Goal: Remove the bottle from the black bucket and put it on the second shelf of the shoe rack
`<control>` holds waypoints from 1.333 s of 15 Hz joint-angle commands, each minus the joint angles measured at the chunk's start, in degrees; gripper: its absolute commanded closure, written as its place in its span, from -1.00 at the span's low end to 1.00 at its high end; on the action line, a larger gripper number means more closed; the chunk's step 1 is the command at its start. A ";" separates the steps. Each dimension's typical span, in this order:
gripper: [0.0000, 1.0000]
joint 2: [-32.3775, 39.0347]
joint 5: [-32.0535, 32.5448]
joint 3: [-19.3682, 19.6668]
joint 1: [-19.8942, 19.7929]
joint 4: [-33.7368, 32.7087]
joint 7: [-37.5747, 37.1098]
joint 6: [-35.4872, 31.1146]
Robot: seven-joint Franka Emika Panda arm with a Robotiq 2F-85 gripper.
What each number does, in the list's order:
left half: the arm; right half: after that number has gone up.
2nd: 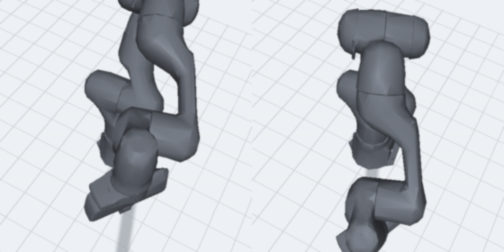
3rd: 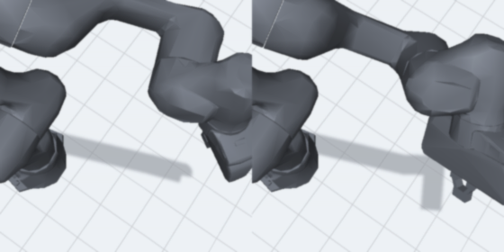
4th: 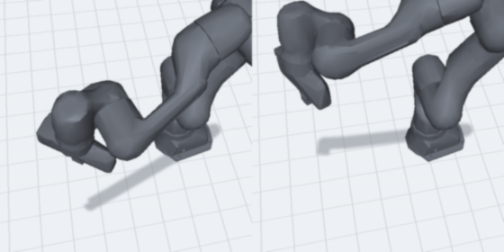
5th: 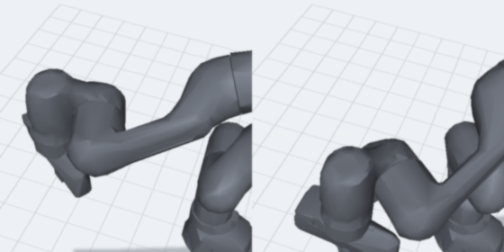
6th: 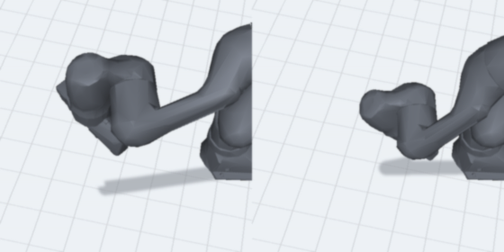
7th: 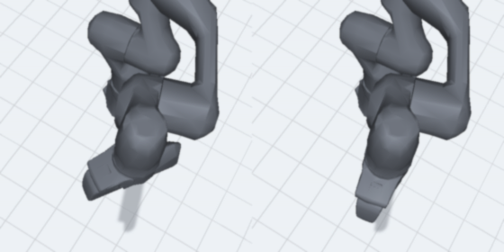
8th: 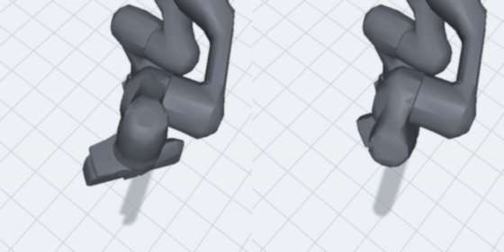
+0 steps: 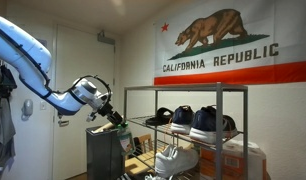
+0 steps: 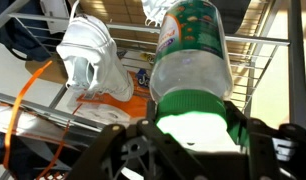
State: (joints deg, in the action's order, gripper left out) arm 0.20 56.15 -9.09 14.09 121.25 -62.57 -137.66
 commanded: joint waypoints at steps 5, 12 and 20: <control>0.17 0.42 15.32 -1.45 -0.80 2.96 -16.34 -1.20; 0.17 4.05 20.52 -0.75 -1.72 1.91 -26.02 -6.35; 0.17 6.80 22.01 2.07 -3.29 -1.38 -30.66 -15.80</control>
State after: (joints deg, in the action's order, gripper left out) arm 5.30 76.12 -7.79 11.54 121.92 -90.54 -150.73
